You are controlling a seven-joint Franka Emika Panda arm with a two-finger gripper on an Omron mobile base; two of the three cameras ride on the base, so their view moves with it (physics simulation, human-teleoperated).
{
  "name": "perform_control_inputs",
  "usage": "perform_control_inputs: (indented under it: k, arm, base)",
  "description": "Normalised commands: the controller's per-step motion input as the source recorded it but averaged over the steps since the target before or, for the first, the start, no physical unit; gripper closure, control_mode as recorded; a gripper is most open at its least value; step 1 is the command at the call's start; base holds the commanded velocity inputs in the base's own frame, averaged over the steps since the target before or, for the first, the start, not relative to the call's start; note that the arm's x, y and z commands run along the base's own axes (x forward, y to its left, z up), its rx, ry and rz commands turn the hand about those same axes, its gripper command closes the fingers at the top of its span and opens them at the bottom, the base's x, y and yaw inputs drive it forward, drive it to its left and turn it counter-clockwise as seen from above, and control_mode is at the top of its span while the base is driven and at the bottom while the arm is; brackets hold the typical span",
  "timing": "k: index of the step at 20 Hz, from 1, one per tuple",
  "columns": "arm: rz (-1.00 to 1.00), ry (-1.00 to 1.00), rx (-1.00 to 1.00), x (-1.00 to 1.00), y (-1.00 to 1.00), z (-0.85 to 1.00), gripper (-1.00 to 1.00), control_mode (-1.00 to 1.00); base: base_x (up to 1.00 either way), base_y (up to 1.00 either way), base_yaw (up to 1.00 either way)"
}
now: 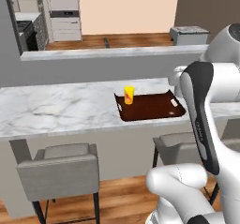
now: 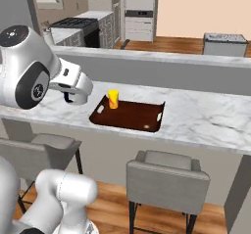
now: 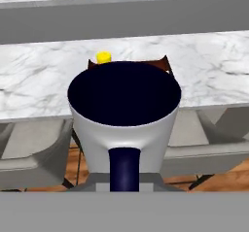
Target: There is a tray on the dining counter. Grab the cup, mug, and pitcher and place them on the tray. The pitcher may be placed next to the tray if it cannot fit the tray.
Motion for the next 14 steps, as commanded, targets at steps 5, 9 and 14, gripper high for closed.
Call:
perform_control_inputs:
  k: [5,9,14]
  arm:
    - [0.00,0.00,0.00,0.00,0.00,0.00,1.00,1.00]
    - [0.00,0.00,0.00,0.00,0.00,0.00,1.00,1.00]
    - [0.00,0.00,0.00,0.00,0.00,0.00,1.00,1.00]
  base:
    - [0.70,0.03,0.00]
    - [0.54,0.07,0.00]
    - [0.06,0.01,0.00]
